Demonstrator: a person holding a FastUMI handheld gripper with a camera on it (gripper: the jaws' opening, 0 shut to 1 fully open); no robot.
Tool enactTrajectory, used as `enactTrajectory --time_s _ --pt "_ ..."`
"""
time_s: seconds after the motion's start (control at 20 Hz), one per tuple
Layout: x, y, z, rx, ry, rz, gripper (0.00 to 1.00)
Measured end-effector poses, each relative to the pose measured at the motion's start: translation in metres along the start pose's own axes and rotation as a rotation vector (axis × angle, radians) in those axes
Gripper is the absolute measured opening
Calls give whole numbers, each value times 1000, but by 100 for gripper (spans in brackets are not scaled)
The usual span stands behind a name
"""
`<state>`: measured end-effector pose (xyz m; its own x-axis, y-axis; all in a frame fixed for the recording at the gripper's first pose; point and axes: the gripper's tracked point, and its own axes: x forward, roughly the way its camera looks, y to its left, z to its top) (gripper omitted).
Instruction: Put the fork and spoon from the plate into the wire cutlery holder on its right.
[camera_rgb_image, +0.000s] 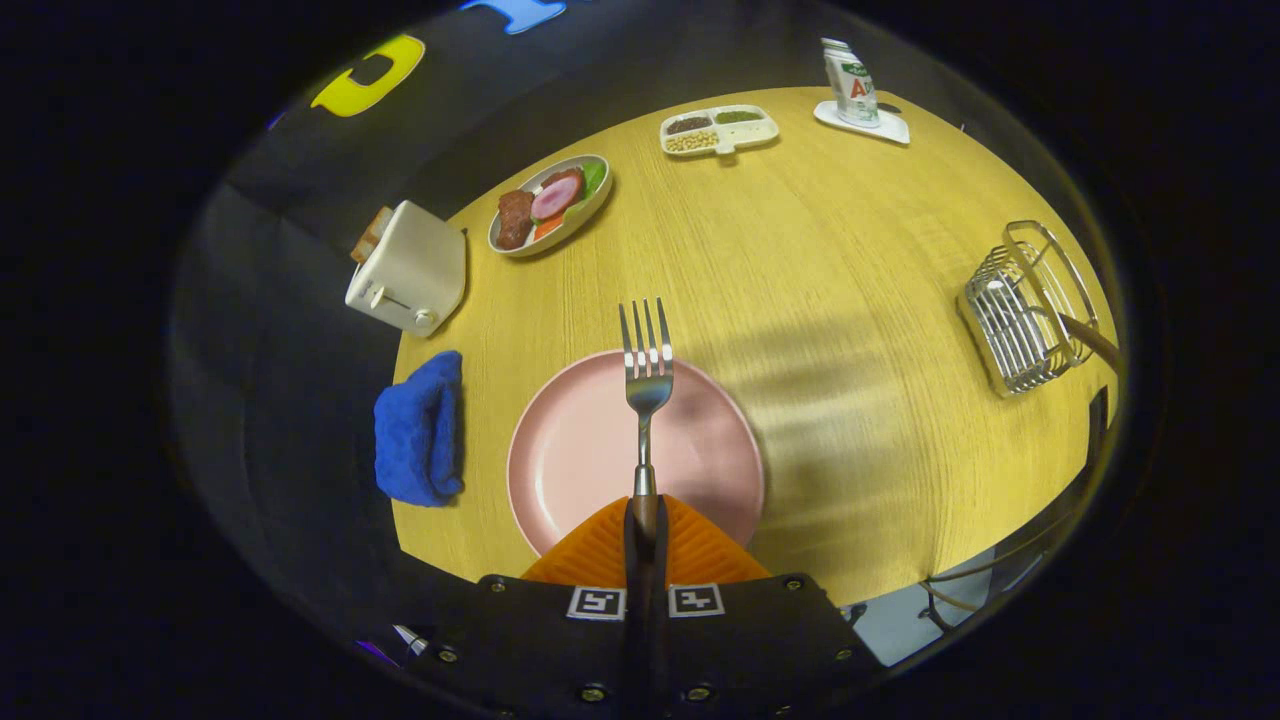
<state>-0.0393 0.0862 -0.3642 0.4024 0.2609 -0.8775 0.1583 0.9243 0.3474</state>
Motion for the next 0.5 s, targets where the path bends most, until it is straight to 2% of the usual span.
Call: enactTrajectory --time_s 0.5 --pt "-59 -100 45 115 -96 -113 2"
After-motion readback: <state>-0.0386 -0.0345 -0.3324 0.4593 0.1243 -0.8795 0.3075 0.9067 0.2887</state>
